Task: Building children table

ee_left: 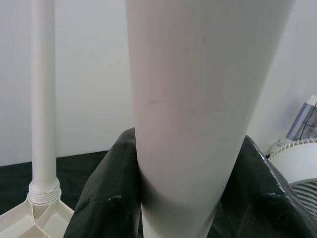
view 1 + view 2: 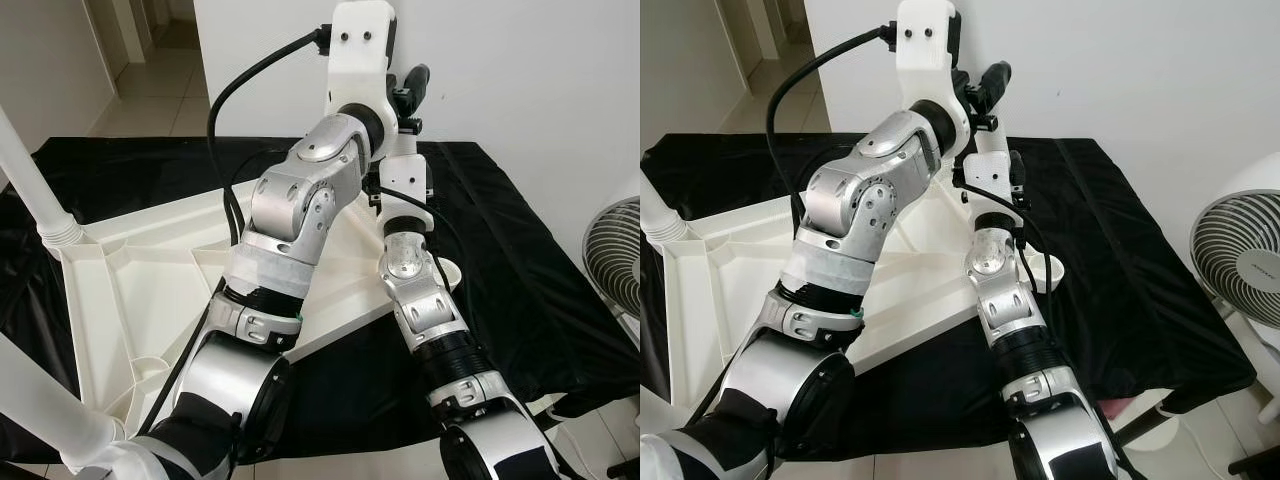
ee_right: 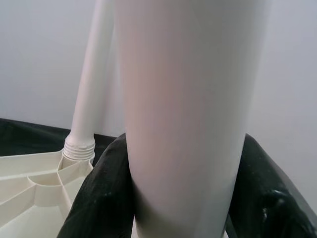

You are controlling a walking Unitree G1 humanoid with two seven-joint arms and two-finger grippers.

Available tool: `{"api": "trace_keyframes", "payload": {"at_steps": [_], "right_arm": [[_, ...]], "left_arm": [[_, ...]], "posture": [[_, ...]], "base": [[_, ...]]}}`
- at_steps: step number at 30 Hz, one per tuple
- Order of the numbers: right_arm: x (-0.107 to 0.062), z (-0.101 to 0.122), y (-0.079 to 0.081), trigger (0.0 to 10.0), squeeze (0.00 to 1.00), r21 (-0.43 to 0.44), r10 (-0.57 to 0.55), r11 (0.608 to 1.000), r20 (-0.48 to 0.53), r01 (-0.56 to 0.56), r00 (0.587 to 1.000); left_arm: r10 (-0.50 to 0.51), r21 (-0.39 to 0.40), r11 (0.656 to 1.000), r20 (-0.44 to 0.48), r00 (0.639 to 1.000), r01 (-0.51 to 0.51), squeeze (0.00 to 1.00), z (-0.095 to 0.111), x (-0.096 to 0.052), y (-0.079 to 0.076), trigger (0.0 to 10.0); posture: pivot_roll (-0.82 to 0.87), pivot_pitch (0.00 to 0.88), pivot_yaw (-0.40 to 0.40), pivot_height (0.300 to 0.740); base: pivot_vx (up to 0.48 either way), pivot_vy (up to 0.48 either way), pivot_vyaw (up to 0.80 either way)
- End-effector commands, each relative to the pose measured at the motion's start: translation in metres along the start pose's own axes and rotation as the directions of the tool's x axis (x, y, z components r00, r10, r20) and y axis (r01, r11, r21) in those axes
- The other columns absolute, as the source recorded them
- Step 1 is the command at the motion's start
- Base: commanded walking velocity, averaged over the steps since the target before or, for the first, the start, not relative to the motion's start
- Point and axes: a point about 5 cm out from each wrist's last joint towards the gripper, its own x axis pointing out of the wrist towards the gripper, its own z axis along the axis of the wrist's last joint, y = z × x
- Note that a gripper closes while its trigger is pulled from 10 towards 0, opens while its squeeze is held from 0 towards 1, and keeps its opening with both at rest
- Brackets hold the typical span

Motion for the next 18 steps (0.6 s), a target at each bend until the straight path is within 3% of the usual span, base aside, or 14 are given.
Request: {"api": "trace_keyframes", "payload": {"at_steps": [1, 2, 3, 5, 6, 12, 13, 18], "right_arm": [[0.0036, -0.0102, -0.0096, 0.0, 0.00, -0.003, -0.050, 0.999, -0.056, 0.050, 0.997], [0.0044, -0.0104, -0.0102, 0.0, 0.00, -0.002, -0.054, 0.999, -0.059, 0.054, 0.997], [0.0055, -0.0096, -0.0115, 10.0, 0.00, 0.002, -0.061, 0.998, -0.058, 0.062, 0.996], [0.0064, -0.0084, -0.0117, 10.0, 0.00, 0.000, -0.061, 0.998, -0.052, 0.061, 0.997], [0.0066, -0.0083, -0.0115, 10.0, 0.00, 0.015, -0.061, 0.998, -0.059, 0.062, 0.996], [0.0076, -0.0092, -0.0132, 10.0, 0.00, 0.025, -0.070, 0.997, -0.067, 0.071, 0.995], [0.0077, -0.0093, -0.0132, 10.0, 0.00, 0.025, -0.070, 0.997, -0.067, 0.072, 0.995], [0.0079, -0.0084, -0.0128, 10.0, 0.00, 0.017, -0.069, 0.997, -0.059, 0.070, 0.996]], "left_arm": [[-0.026, 0.005, 1.000, 0.039, 0.999, 0.026, 0.00, 0.0115, -0.0019, -0.0084, 10.0], [-0.026, 0.004, 1.000, 0.040, 0.999, 0.026, 0.00, 0.0119, -0.0022, -0.0084, 10.0], [-0.029, 0.006, 1.000, 0.043, 0.999, 0.029, 0.00, 0.0122, -0.0023, -0.0085, 10.0], [-0.031, 0.009, 0.999, 0.046, 0.998, 0.030, 0.00, 0.0123, -0.0024, -0.0087, 9.6], [-0.040, 0.007, 0.999, 0.052, 0.998, 0.040, 0.00, 0.0126, -0.0027, -0.0097, 0.0], [-0.056, 0.001, 0.998, 0.073, 0.996, 0.056, 0.00, 0.0152, -0.0037, -0.0119, 0.0], [-0.057, 0.020, 0.998, 0.062, 0.996, 0.056, 0.00, 0.0145, -0.0030, -0.0122, 10.0], [-0.054, 0.022, 0.998, 0.046, 0.997, 0.053, 0.00, 0.0138, -0.0013, -0.0121, 10.0]], "posture": [[0.06, 0.028, -0.030, 0.740], [0.06, 0.028, -0.030, 0.740], [0.06, 0.028, -0.032, 0.740], [0.06, 0.027, -0.031, 0.740], [0.06, 0.027, -0.031, 0.740], [0.06, 0.026, -0.027, 0.740], [0.05, 0.026, -0.024, 0.740], [0.05, 0.027, -0.024, 0.740]], "base": [[0.000, 0.000, 0.00], [0.000, 0.000, 0.00], [0.000, 0.000, 0.00], [0.000, 0.000, 0.00], [0.000, 0.000, 0.00], [0.000, 0.000, 0.00], [0.000, 0.000, 0.00], [0.000, 0.000, 0.00]]}}
